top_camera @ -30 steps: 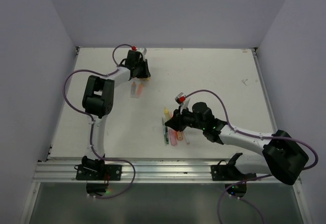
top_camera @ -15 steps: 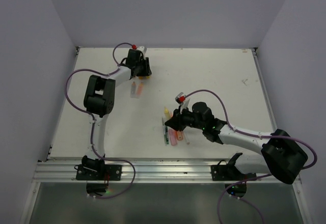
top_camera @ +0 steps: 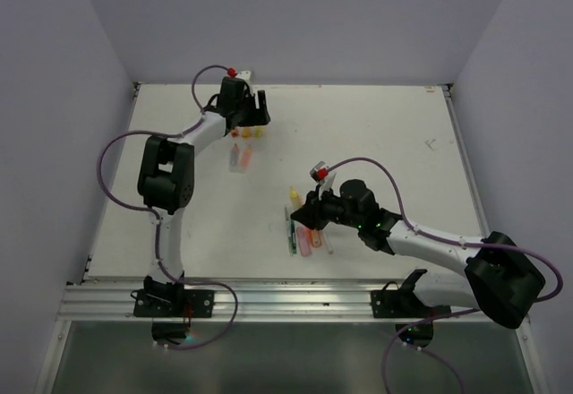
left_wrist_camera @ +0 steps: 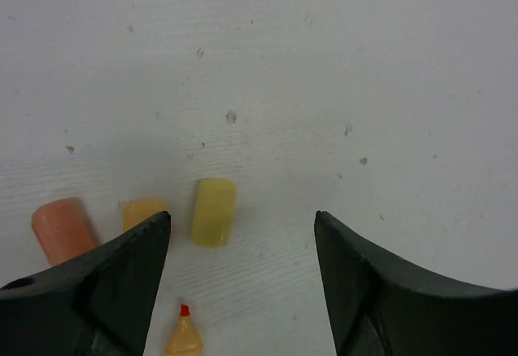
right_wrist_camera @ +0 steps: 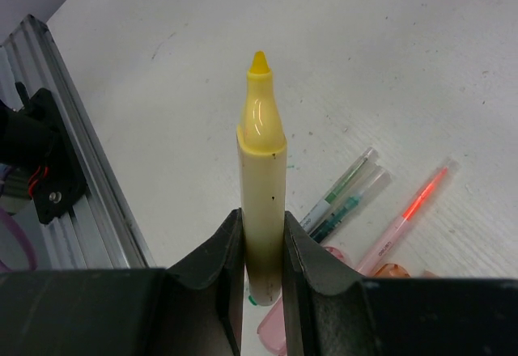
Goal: Open the pen caps
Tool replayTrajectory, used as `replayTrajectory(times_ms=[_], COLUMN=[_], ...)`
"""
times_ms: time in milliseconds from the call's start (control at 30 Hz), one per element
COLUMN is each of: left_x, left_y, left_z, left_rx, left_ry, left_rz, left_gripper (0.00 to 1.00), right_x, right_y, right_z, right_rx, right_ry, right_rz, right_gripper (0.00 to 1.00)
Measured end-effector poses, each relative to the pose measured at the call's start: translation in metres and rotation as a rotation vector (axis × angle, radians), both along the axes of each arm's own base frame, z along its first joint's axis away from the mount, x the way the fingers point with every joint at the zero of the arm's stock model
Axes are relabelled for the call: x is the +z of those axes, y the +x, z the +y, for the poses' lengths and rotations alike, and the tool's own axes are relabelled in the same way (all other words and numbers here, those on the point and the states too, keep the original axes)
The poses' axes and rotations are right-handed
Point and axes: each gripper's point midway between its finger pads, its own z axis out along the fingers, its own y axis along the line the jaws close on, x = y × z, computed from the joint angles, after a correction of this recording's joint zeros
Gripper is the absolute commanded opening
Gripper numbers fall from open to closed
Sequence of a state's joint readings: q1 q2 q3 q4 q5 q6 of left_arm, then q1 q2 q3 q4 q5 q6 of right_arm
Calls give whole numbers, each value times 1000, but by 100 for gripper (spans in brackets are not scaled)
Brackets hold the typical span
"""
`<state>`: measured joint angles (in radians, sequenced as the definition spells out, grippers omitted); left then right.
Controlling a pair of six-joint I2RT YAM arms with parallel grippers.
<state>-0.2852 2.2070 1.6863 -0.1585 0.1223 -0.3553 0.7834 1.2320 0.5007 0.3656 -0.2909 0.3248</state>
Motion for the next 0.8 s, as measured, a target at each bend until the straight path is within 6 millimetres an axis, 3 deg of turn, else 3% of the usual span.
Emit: replayTrajectory(times_ms=[167,267,367,467,600,667,800], left_x=[100,159,190,186,160,153,150], left_y=[-25,-64,-111,-165,-225,-250,-280], left_z=[-12,-26,-43,-59,-80,-91,-112], left_rx=[21,22,2,-34,-87,-111,-159], left_ry=[-36,-97,-166,-218,-253,-264,-288], left_rz=[-152,-242,-287,-269,-204,-186,-176], left_gripper=[85,84,83,83,83,83,81], right_x=[19,28,34,34,33,33,33], right_y=[4,9,16,23,29,31,31], right_z=[-5,-9,-14,-20,-25,-26,-27], right_rx=[-40,-81,-128,-186,-237,-255,-269], right_ry=[30,42,43,35,31,34,42], right_rz=[-41,-64,-79,-82,-74,-70,-59], right_gripper=[0,0,0,0,0,0,0])
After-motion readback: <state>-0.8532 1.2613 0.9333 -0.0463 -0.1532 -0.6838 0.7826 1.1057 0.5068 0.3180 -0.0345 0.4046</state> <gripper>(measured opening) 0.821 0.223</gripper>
